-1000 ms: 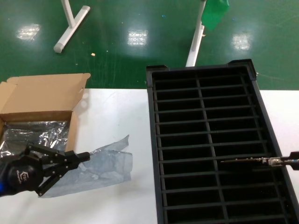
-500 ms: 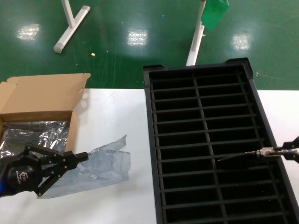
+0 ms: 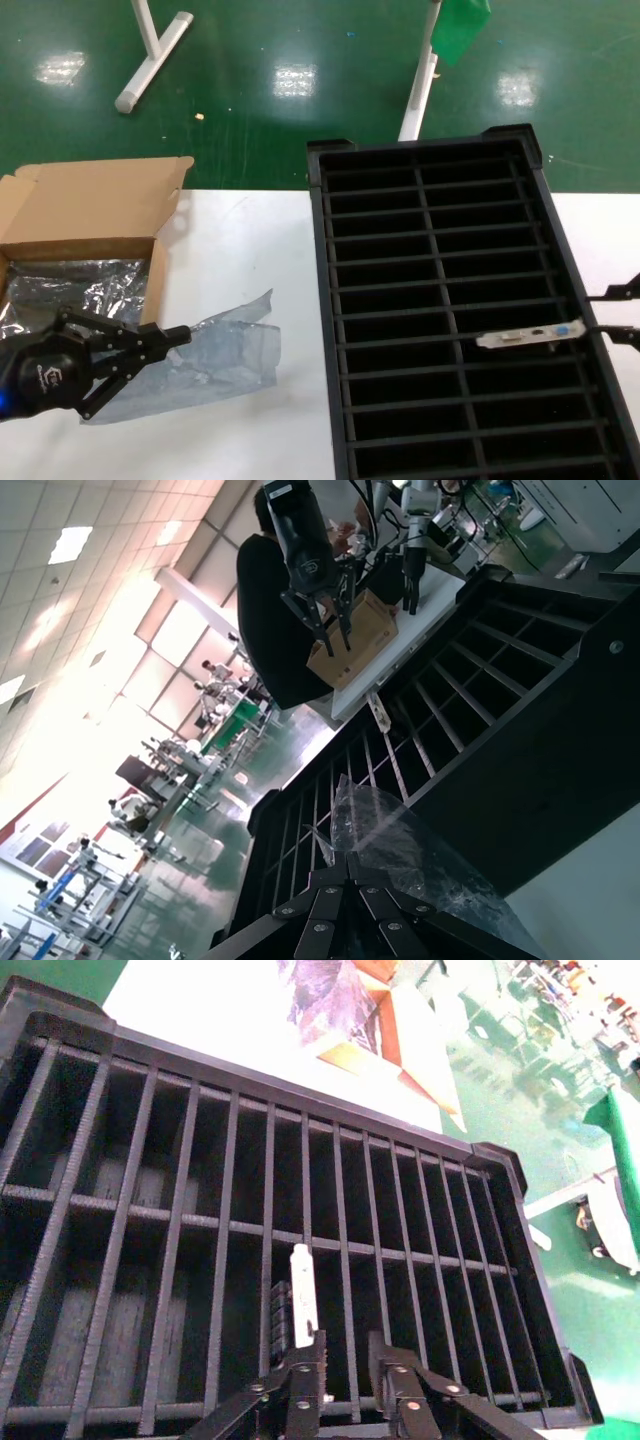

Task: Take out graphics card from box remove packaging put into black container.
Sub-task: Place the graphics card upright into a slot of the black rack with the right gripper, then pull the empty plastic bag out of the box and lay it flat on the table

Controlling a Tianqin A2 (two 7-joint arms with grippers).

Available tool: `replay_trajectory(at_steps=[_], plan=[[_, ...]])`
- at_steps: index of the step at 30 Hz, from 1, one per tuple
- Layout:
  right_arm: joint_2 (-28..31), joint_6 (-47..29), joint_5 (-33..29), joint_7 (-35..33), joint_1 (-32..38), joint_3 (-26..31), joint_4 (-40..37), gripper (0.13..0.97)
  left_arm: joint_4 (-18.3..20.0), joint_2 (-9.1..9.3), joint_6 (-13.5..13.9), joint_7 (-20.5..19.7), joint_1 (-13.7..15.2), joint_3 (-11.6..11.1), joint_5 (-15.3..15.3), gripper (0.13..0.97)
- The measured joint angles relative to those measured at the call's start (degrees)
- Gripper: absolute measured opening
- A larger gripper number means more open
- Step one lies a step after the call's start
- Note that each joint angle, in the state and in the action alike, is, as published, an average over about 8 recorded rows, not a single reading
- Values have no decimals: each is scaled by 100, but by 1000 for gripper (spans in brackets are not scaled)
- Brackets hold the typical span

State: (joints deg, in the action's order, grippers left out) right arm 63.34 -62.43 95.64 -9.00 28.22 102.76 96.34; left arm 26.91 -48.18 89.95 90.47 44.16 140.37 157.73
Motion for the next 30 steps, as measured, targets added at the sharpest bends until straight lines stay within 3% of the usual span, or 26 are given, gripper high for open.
replay_trajectory(at_steps=[7, 16, 30], plan=[[60, 112, 65, 26, -133, -104, 11, 244, 18, 7, 0, 5, 25, 28, 0, 143], [-59, 635, 328, 501, -476, -443, 105, 393, 150, -40, 0, -49, -23, -29, 0, 143], [-8, 560, 305, 429, -409, -371, 96, 729, 279, -131, 0, -236, -65, -168, 0, 143]])
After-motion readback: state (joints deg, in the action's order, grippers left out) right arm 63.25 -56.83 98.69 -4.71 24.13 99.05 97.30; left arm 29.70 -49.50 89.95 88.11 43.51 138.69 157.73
